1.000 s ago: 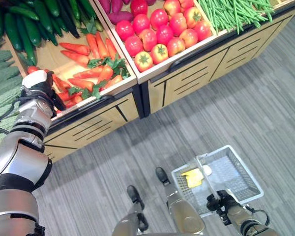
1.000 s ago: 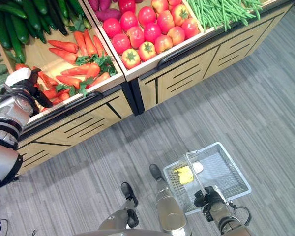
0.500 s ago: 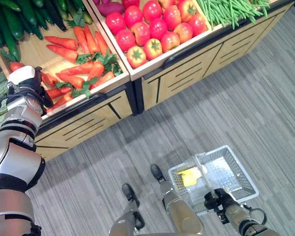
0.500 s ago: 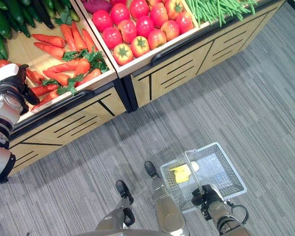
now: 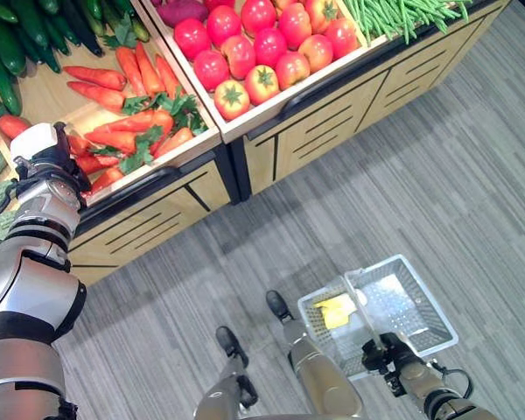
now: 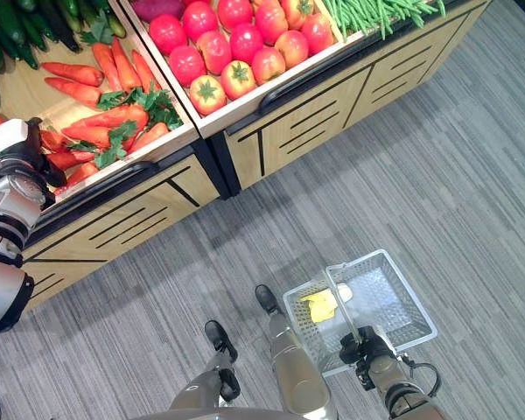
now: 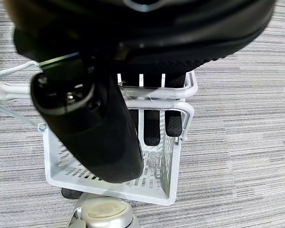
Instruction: Get the vegetables into the basket
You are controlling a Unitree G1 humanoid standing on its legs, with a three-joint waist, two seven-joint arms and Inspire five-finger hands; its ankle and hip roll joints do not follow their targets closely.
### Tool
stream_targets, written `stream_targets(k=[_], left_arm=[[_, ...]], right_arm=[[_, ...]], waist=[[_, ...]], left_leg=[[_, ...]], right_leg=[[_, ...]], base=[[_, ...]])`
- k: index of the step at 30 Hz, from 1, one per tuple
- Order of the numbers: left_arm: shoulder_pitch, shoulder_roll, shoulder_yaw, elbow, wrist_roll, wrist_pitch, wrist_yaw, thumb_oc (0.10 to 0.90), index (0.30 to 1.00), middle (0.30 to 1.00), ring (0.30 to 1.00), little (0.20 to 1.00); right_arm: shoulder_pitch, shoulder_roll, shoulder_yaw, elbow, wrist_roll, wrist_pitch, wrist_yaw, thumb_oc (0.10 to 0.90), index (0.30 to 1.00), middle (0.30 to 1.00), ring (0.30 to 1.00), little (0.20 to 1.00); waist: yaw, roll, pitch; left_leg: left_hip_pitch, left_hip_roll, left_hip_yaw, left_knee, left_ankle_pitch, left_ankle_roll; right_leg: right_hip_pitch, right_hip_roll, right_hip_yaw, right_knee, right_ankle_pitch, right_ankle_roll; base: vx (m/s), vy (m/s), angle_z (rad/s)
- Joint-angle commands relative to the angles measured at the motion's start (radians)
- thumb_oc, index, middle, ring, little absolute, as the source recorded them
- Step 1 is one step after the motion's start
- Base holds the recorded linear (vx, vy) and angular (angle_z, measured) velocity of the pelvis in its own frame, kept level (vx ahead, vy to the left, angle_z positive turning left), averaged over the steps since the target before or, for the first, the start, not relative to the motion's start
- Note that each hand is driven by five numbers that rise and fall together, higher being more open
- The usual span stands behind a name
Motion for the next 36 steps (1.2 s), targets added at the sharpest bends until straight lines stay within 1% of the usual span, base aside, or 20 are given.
stream_targets(k=[1, 5, 6, 7, 8, 21, 31, 32, 33, 36], left_arm=[[-0.005, -0.031, 0.053, 0.049, -0.024, -0.003, -0.021, 0.900, 1.000, 1.000, 1.000, 1.000], [0.008, -0.047, 0.063, 0.056, -0.026, 0.001, -0.021, 0.900, 1.000, 1.000, 1.000, 1.000], [0.013, -0.050, 0.068, 0.059, -0.032, 0.001, -0.026, 0.859, 0.942, 0.942, 0.942, 0.942], [0.016, -0.051, 0.072, 0.060, -0.035, 0.001, -0.029, 0.582, 0.555, 0.555, 0.555, 0.555], [0.016, -0.052, 0.074, 0.065, -0.036, 0.003, -0.029, 0.400, 0.300, 0.300, 0.300, 0.300], [0.012, -0.040, 0.069, 0.054, -0.036, 0.003, -0.037, 0.400, 0.300, 0.300, 0.300, 0.300], [0.013, -0.036, 0.061, 0.052, -0.017, 0.004, -0.032, 0.400, 0.300, 0.300, 0.300, 0.300], [0.014, -0.036, 0.062, 0.054, -0.008, 0.008, -0.029, 0.782, 0.835, 0.835, 0.835, 0.835], [0.013, -0.039, 0.058, 0.051, -0.010, 0.007, -0.029, 0.900, 1.000, 1.000, 1.000, 1.000], [0.013, -0.039, 0.059, 0.050, -0.009, 0.009, -0.027, 0.900, 1.000, 1.000, 1.000, 1.000]], right_arm=[[0.055, -0.041, 0.034, 0.012, 0.025, 0.006, -0.003, 0.400, 0.300, 0.300, 0.300, 0.300], [0.053, -0.037, 0.035, 0.010, 0.033, 0.002, -0.004, 0.400, 0.300, 0.300, 0.300, 0.300], [0.053, -0.036, 0.033, 0.008, 0.037, 0.001, -0.003, 0.400, 0.300, 0.300, 0.300, 0.300], [0.053, -0.036, 0.032, 0.008, 0.037, 0.002, -0.003, 0.400, 0.300, 0.300, 0.300, 0.300], [0.052, -0.037, 0.032, 0.009, 0.037, 0.001, -0.002, 0.400, 0.300, 0.300, 0.300, 0.300], [0.042, -0.038, 0.038, 0.007, 0.047, -0.001, 0.005, 0.400, 0.300, 0.300, 0.300, 0.300], [0.039, -0.035, 0.040, 0.014, 0.050, -0.003, 0.006, 0.400, 0.300, 0.300, 0.300, 0.300], [0.038, -0.034, 0.041, 0.015, 0.050, -0.002, 0.006, 0.400, 0.300, 0.300, 0.300, 0.300], [0.034, -0.033, 0.041, 0.015, 0.055, 0.000, 0.006, 0.400, 0.300, 0.300, 0.300, 0.300], [0.035, -0.033, 0.042, 0.012, 0.054, -0.001, 0.006, 0.400, 0.300, 0.300, 0.300, 0.300]], waist=[[-0.027, 0.038, 0.015], [-0.032, 0.035, 0.017], [-0.032, 0.035, 0.017], [-0.032, 0.035, 0.017], [-0.031, 0.034, 0.018], [-0.021, 0.031, 0.024], [-0.014, 0.023, 0.031], [-0.013, 0.022, 0.033], [-0.013, 0.021, 0.035], [-0.011, 0.020, 0.038]], left_leg=[[-0.005, 0.034, -0.072, 0.003, -0.003, -0.062], [-0.013, 0.032, -0.073, 0.003, -0.004, -0.061], [-0.014, 0.031, -0.074, 0.003, -0.004, -0.060], [-0.015, 0.030, -0.075, 0.003, -0.004, -0.060], [-0.015, 0.030, -0.076, 0.003, -0.004, -0.059], [-0.025, 0.024, -0.090, 0.003, 0.000, -0.054], [-0.034, 0.020, -0.098, 0.003, 0.001, -0.051], [-0.034, 0.020, -0.098, 0.003, 0.002, -0.051], [-0.033, 0.020, -0.098, 0.003, 0.002, -0.051], [-0.032, 0.019, -0.099, 0.003, 0.003, -0.051]], right_leg=[[-0.019, 0.007, -0.107, -0.010, 0.009, 0.053], [-0.028, 0.009, -0.109, -0.009, 0.014, 0.052], [-0.029, 0.009, -0.109, -0.009, 0.014, 0.052], [-0.029, 0.009, -0.109, -0.009, 0.014, 0.052], [-0.029, 0.009, -0.109, -0.010, 0.014, 0.052], [-0.029, 0.002, -0.119, -0.011, 0.016, 0.051], [-0.032, 0.000, -0.123, -0.013, 0.019, 0.050], [-0.031, -0.001, -0.125, -0.013, 0.019, 0.050], [-0.031, -0.001, -0.126, -0.012, 0.019, 0.051], [-0.030, 0.001, -0.125, -0.012, 0.019, 0.049]], base=[[0.00, 0.000, 0.00], [0.00, 0.000, 0.00], [0.00, 0.000, 0.00], [0.00, 0.000, 0.00], [0.00, 0.000, 0.00], [0.00, 0.000, 0.00], [0.00, 0.000, 0.00], [0.00, 0.000, 0.00], [0.00, 0.000, 0.00], [0.00, 0.000, 0.00]])
